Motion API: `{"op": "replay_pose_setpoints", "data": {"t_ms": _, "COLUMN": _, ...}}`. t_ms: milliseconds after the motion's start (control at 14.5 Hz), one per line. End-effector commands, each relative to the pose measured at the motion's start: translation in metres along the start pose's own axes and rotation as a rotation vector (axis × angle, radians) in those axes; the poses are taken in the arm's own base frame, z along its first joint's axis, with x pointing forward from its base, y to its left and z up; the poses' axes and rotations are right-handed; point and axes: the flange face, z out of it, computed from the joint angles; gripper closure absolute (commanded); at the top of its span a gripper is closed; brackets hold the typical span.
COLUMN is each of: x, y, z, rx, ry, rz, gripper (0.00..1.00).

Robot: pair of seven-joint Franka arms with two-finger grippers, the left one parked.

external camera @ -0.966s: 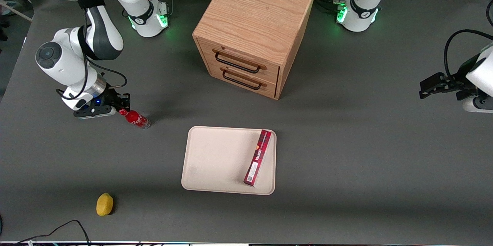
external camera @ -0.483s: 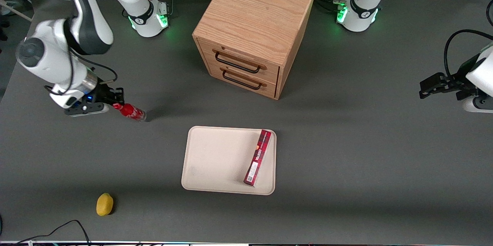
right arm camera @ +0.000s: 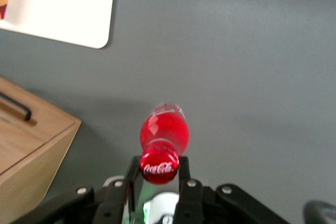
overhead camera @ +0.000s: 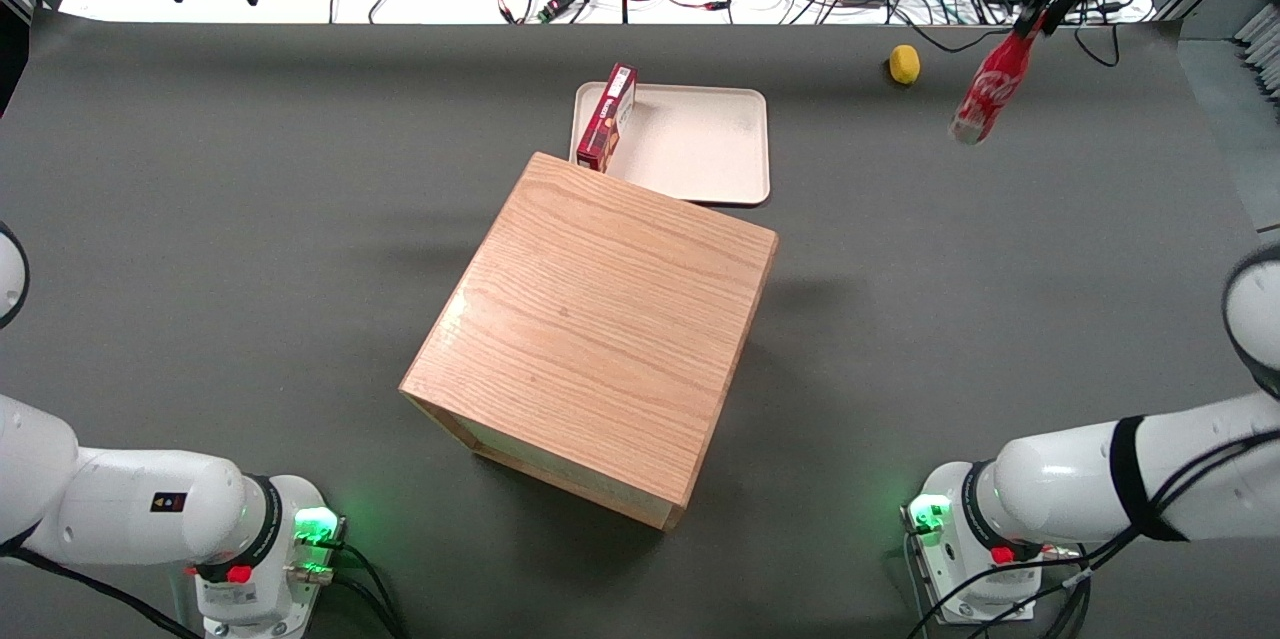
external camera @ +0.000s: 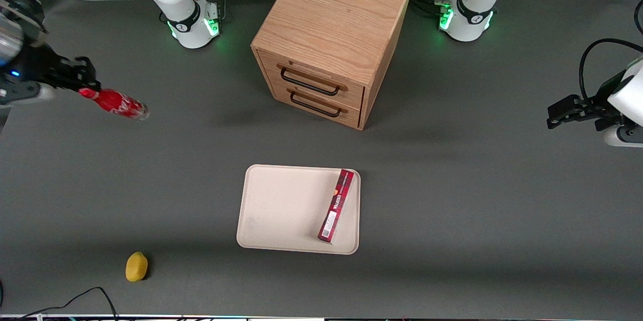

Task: Place coke bottle on tray
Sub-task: 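Lift the bottle and carry it over the white tray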

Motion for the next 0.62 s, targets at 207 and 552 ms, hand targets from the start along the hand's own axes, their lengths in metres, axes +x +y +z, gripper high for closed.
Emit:
{"op": "replay_pose_setpoints", "data": {"t_ms": 207, "x": 0.121, "y": -0.078, "z": 0.040, "rx": -0.020, "ry": -0.001, "rz": 0.048, "gripper": 1.00}}
{"op": "replay_pose_setpoints", "data": {"t_ms": 552, "x": 0.208, "y": -0.156, "z": 0.144, "rx": 0.006, "ry": 0.126, "rz": 0.135, "gripper": 1.00}}
